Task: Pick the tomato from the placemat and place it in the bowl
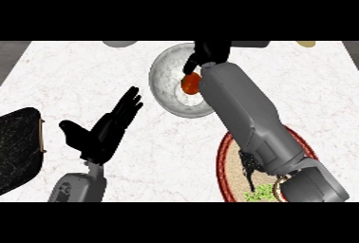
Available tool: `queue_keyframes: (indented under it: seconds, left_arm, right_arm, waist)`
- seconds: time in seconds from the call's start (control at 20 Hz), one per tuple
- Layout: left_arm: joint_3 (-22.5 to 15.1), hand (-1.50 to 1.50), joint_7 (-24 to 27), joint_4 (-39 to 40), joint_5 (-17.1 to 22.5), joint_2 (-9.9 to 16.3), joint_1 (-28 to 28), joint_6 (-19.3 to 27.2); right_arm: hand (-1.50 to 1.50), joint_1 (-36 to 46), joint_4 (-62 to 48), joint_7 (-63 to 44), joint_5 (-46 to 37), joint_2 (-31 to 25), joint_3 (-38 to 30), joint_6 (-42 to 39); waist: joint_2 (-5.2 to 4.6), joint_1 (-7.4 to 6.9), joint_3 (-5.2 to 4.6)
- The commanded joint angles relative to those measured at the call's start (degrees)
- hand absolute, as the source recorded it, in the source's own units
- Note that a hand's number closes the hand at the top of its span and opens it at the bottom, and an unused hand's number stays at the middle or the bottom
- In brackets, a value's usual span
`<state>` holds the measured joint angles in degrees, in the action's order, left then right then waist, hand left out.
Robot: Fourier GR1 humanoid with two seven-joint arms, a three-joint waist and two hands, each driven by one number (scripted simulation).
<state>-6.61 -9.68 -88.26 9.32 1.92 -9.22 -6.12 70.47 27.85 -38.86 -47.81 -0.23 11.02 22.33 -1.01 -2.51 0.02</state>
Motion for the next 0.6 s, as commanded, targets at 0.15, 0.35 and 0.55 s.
queue_keyframes:
  seconds: [0.15,0.35,0.55]
  left_arm:
    - [0.71,0.0,-1.01,-0.74,0.73,0.8,0.15,-0.49]
    - [1.59,0.0,-0.44,1.09,0.9,1.12,0.35,-0.69]
    - [1.03,0.0,-1.21,-2.17,0.29,0.79,3.95,0.72]
  right_arm:
    - [-1.5,-5.43,11.94,13.17,8.89,0.23,-6.86,20.3]
    - [-1.5,-9.89,23.34,19.6,18.45,0.23,-2.35,23.79]
    - [-1.5,-18.68,38.23,20.56,21.8,0.23,5.55,24.89]
  waist:
    - [0.55,0.86,0.21]
    - [1.06,0.76,0.12]
    - [1.87,2.8,0.09]
